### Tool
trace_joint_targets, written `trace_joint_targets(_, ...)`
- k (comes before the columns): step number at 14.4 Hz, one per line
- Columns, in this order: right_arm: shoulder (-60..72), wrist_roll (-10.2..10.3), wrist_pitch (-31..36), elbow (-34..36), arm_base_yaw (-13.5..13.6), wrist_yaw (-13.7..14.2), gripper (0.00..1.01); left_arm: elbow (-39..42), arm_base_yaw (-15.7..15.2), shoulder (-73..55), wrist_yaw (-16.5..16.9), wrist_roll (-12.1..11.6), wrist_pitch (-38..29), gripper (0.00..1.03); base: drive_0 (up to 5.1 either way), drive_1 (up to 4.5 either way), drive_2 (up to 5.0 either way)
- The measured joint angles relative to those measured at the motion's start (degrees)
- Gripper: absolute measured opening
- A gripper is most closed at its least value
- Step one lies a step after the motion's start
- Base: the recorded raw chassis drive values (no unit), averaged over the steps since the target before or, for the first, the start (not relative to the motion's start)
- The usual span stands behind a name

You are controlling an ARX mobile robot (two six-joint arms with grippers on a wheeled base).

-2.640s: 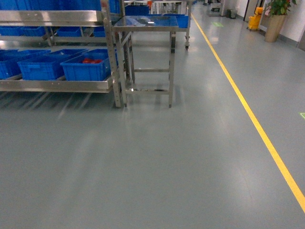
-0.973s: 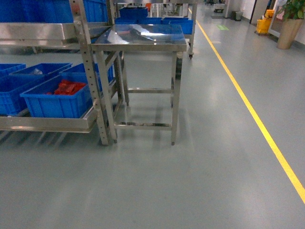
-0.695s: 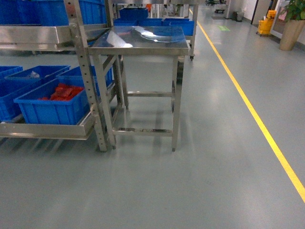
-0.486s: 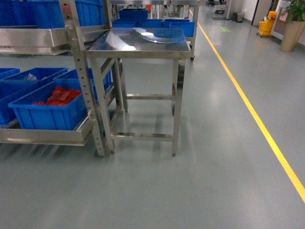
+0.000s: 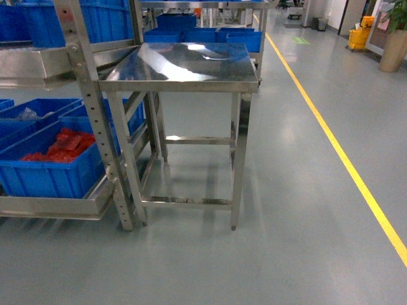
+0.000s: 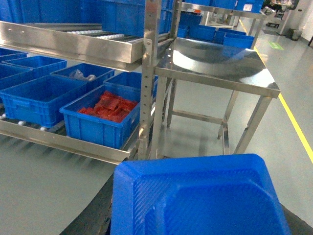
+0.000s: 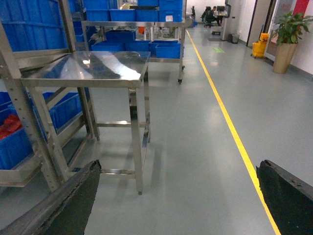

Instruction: Pick blue part to blue bin on bottom shelf

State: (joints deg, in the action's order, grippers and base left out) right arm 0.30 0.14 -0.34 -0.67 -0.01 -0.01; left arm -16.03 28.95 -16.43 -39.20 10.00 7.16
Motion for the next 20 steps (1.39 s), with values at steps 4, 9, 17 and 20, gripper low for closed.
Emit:
trace_joint_targets(4, 0.0, 0.02, -0.04, 0.0, 0.0, 0.0, 0.98, 0.0, 0.0, -0.02, -0.02, 0.0, -0.09, 0.44, -0.1, 4.24, -4.4)
trace_joint_targets(9, 0.0, 0.02, -0.13, 0.0, 0.0, 0.0, 0.98, 0.0, 0.0, -0.07, 0.02, 0.02, 0.2, 0.44, 0.0, 4.32, -4.3)
trace_joint_targets(17, 0.0, 0.02, -0.09, 0.0, 0.0, 0.0, 0.98, 0.0, 0.0, -0.04, 0.02, 0.0, 0.11, 0.44, 0.1, 4.36, -4.3)
trace_joint_targets(20, 0.0, 0.0, 0.09, 0.0, 0.0, 0.0, 0.98, 0.0, 0.0, -0.02, 0.0, 0.0, 0.02, 0.44, 0.0, 4.29, -4.2)
